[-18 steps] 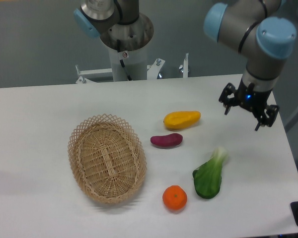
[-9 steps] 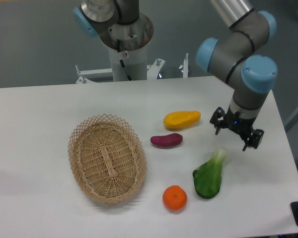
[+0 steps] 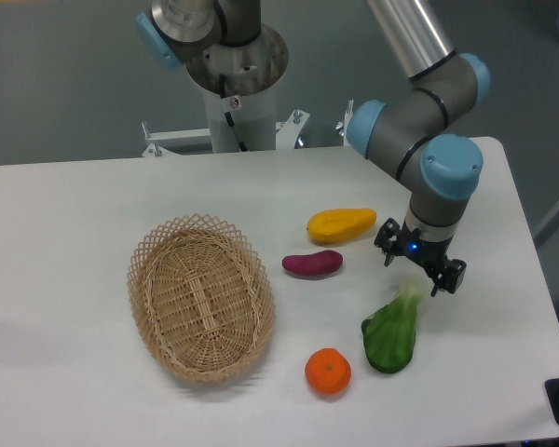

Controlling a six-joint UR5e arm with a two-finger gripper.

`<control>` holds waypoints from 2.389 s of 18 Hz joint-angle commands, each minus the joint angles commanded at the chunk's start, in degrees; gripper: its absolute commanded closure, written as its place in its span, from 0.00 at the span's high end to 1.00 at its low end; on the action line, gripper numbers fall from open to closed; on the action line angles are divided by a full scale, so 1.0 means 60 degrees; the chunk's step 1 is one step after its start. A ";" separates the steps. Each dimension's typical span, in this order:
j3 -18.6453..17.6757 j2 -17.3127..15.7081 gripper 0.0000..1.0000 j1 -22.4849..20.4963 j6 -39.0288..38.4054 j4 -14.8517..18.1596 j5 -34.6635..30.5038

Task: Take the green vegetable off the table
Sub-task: 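Lower the gripper over the leafy stem of the bok choy, then close the gripper on the bok choy stem and lift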

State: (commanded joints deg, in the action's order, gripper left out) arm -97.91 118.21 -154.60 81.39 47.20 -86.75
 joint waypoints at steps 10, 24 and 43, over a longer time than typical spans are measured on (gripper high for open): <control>-0.0029 0.0278 1.00 0.0000 0.0029 -0.0234 -0.0029; -0.0014 0.0484 0.78 0.0132 0.0117 -0.0747 -0.0073; 0.1289 -0.1301 0.39 0.0117 0.0249 0.1359 0.0906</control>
State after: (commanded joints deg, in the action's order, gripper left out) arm -90.18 110.40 -153.90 82.88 55.35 -81.31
